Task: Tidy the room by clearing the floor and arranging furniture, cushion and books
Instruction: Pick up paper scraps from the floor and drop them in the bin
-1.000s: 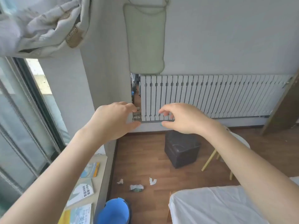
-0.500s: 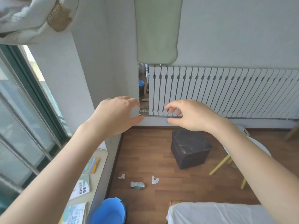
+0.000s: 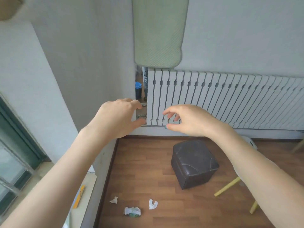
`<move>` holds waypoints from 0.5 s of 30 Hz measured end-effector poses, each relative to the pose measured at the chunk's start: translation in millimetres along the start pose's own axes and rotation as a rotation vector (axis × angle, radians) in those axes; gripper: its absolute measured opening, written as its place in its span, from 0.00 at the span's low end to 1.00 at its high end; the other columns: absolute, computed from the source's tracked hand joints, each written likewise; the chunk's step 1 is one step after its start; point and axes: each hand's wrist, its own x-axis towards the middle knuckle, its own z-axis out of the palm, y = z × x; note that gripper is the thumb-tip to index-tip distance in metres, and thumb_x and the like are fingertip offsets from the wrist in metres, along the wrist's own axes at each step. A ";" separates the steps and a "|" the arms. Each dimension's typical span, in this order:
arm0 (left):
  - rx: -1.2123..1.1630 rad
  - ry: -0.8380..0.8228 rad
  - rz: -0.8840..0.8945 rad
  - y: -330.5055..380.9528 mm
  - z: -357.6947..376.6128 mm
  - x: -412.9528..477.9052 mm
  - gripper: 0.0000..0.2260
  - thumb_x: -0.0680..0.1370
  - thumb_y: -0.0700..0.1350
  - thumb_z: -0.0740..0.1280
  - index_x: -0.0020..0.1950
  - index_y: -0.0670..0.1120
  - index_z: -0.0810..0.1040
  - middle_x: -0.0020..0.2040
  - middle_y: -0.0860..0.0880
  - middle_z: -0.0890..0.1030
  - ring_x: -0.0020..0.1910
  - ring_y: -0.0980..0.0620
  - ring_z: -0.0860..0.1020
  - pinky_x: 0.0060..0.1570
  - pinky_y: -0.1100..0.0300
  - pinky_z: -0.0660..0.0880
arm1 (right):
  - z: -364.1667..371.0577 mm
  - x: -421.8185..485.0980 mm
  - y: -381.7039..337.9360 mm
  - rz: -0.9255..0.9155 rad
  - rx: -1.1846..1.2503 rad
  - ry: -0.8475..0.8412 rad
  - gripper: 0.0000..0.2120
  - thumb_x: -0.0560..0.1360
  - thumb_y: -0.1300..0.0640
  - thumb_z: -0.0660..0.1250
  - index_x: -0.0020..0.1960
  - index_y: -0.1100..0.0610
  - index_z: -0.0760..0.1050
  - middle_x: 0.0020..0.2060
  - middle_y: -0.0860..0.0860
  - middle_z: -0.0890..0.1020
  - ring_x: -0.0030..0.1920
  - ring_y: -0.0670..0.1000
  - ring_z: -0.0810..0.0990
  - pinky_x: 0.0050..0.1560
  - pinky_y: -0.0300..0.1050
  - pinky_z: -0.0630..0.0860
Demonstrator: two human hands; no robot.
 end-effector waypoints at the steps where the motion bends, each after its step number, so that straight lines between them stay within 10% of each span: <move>1: 0.004 0.005 0.006 -8.3 4.1 14.2 0.22 0.77 0.63 0.59 0.67 0.55 0.69 0.63 0.55 0.76 0.59 0.51 0.76 0.51 0.57 0.70 | -0.3 17.1 4.2 0.001 -0.004 -0.001 0.20 0.76 0.43 0.66 0.67 0.43 0.71 0.57 0.38 0.78 0.52 0.44 0.79 0.53 0.47 0.76; 15: -0.037 0.019 -0.002 -84.8 40.0 119.8 0.22 0.77 0.63 0.59 0.67 0.55 0.69 0.63 0.55 0.76 0.59 0.50 0.76 0.50 0.55 0.71 | -2.6 156.5 28.9 -0.011 -0.030 -0.018 0.22 0.76 0.44 0.67 0.69 0.45 0.70 0.60 0.40 0.77 0.54 0.45 0.78 0.55 0.48 0.77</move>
